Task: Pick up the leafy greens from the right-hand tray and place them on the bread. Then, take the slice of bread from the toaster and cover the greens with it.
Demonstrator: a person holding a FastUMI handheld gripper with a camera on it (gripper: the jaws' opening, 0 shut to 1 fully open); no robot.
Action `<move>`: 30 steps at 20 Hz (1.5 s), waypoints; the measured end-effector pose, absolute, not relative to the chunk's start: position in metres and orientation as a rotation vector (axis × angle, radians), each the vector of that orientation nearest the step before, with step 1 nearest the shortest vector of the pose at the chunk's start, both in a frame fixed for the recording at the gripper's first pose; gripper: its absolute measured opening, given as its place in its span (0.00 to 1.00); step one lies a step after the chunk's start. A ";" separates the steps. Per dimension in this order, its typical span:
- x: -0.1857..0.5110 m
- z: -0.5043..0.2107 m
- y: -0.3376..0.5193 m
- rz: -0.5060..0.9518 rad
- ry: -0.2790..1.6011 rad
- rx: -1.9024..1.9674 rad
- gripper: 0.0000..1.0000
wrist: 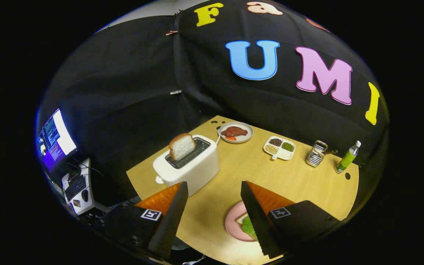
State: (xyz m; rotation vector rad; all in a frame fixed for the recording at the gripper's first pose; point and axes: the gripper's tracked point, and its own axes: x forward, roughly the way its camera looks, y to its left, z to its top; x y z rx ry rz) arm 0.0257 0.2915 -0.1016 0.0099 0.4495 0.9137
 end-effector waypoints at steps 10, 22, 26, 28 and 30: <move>0.049 -0.082 0.428 0.866 0.496 0.008 0.91; 0.093 -0.136 0.527 0.681 0.631 -0.048 0.82; 0.099 -0.153 0.530 0.602 0.694 -0.063 0.71; 0.099 -0.162 0.531 0.565 0.730 -0.043 0.62; 0.103 -0.171 0.527 0.541 0.753 -0.051 0.50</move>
